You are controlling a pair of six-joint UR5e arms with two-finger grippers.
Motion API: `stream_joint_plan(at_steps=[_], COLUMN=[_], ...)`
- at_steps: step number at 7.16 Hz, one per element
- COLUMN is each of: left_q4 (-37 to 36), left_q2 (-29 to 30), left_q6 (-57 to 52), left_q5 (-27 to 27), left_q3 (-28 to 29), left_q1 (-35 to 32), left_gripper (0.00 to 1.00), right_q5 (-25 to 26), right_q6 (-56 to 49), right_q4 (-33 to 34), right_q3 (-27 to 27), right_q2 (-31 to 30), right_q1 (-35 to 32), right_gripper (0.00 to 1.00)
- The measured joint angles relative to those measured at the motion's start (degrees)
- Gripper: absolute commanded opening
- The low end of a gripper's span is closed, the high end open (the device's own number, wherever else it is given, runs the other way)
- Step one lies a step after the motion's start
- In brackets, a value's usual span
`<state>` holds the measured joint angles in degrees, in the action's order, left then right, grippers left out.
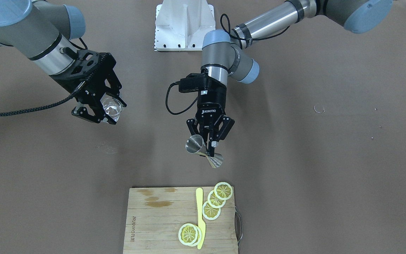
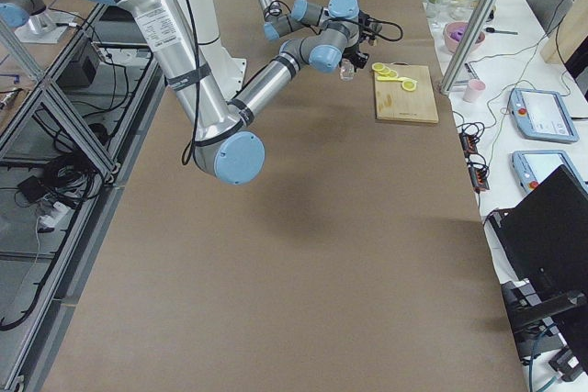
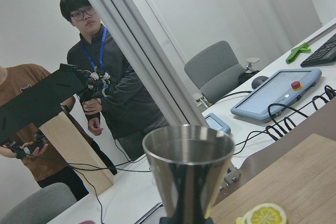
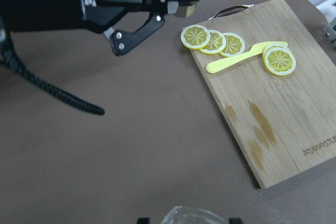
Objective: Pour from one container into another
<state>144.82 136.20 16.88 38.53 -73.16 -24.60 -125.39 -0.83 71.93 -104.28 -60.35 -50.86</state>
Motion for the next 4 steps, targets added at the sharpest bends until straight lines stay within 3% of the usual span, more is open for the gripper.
stream_joint_plan(at_steps=[4], left_q4=[-1.07], left_q2=[4.88], left_q6=[0.07], left_q5=[-4.12], left_q3=[3.98], left_q1=[3.14], left_gripper=[0.0], right_q5=[-0.36], right_q6=[0.56], right_q4=[7.79], right_q3=[0.18], right_q2=[5.26], right_q1=[-1.43], right_gripper=[0.0])
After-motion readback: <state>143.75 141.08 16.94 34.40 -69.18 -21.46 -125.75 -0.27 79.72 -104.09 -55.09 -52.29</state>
